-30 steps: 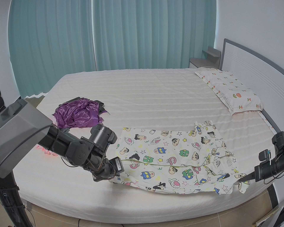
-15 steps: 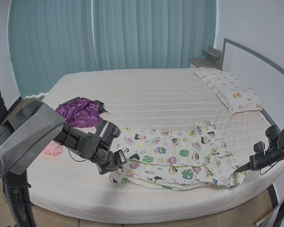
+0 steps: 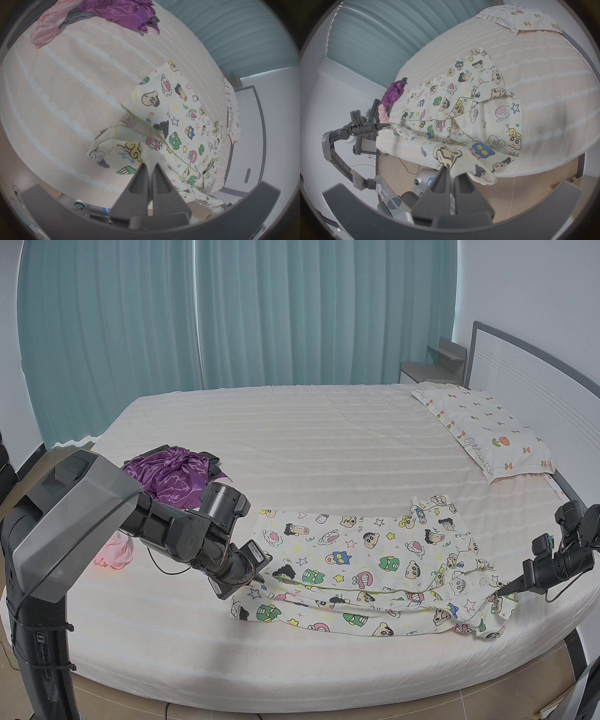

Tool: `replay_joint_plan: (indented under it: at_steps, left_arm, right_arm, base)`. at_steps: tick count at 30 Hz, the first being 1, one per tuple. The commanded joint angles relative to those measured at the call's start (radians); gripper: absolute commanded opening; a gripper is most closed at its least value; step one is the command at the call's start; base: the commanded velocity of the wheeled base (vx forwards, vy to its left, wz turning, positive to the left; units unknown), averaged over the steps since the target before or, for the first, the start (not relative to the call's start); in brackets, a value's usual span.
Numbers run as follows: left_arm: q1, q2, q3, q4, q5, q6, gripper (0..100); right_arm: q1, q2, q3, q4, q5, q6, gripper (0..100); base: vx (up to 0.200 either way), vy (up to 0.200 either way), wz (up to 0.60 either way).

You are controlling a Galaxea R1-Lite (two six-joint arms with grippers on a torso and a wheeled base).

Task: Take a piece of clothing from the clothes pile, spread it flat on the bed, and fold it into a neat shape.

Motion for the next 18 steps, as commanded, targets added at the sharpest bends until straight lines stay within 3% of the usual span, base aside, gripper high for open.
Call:
replay_joint_plan:
  at_steps: [1,4,7,18]
  left_arm:
    - [0.045,-0.002,0.003,0.011,-0.062,-0.036,0]
    - [0.057,-0.002,0.0,0.012,-0.111,-0.061,0]
    - [0.059,0.001,-0.009,0.023,-0.113,-0.064,0]
    - [0.062,0.031,-0.038,0.017,-0.035,-0.075,0]
  right_arm:
    - [-0.023,0.032,-0.001,0.0,-0.022,-0.002,0]
    - [-0.023,0.047,-0.003,0.0,-0.023,-0.002,0]
    - [-0.02,0.049,-0.004,-0.001,-0.025,-0.002,0]
    - [-0.02,0.078,-0.049,-0.001,-0.023,0.003,0]
  base:
    - [0.0,0.0,0.0]
    - [0.0,0.0,0.0]
    - [0.0,0.0,0.0]
    - [0.0,0.0,0.0]
